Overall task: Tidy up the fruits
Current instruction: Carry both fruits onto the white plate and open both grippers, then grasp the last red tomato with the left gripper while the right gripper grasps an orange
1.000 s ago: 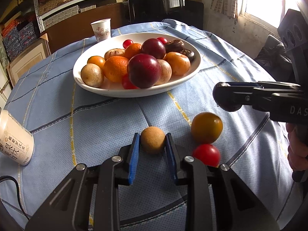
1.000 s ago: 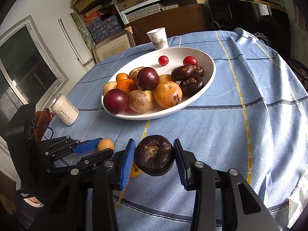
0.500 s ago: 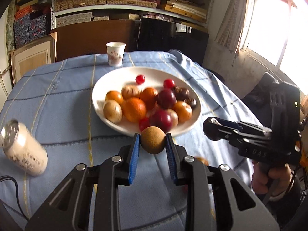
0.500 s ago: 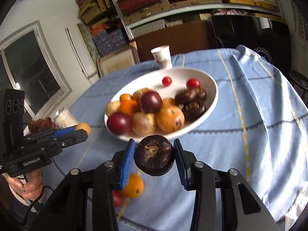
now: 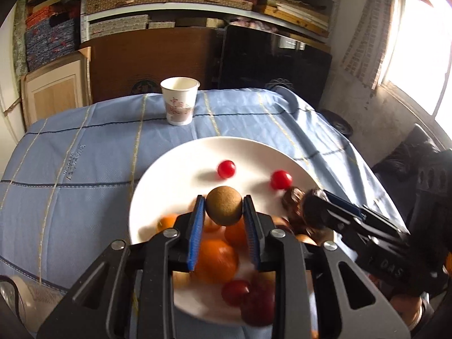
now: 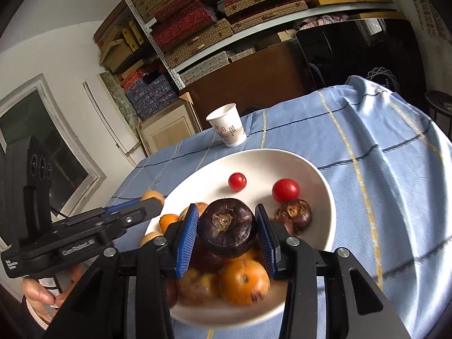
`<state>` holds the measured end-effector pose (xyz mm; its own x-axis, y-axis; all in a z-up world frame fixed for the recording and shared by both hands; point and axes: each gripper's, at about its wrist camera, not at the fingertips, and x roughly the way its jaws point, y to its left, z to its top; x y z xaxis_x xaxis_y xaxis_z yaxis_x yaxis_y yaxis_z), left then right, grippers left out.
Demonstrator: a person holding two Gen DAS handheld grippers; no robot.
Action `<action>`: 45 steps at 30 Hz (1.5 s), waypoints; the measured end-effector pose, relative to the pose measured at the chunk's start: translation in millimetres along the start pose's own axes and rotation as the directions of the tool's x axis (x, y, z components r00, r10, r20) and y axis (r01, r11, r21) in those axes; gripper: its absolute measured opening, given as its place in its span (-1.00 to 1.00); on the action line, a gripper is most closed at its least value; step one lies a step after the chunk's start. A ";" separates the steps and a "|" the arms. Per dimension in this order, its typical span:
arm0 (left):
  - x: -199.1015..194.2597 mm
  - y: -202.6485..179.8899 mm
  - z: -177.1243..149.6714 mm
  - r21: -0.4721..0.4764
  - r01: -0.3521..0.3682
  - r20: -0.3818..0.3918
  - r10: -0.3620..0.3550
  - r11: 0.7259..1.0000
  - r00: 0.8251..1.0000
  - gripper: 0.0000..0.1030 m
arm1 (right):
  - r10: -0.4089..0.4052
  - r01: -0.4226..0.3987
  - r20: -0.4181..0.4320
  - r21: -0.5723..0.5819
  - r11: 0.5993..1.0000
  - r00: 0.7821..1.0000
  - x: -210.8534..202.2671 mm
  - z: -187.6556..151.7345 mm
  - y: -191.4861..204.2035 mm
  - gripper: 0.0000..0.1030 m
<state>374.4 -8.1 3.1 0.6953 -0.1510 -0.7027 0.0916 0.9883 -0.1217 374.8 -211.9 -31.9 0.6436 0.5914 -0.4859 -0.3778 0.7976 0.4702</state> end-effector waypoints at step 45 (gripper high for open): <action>-93.7 -1.8 -148.2 -0.061 -0.161 0.024 0.163 0.985 0.986 0.91 | 0.045 -0.093 -0.316 -0.139 0.986 0.948 -62.5 -111.8 37.2 0.11</action>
<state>203.5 1.3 -34.7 0.7176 0.0122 -0.6964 -0.0655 0.9966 -0.0500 246.2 -205.9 -66.4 0.3822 0.6338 -0.6725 -0.5250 0.7478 0.4064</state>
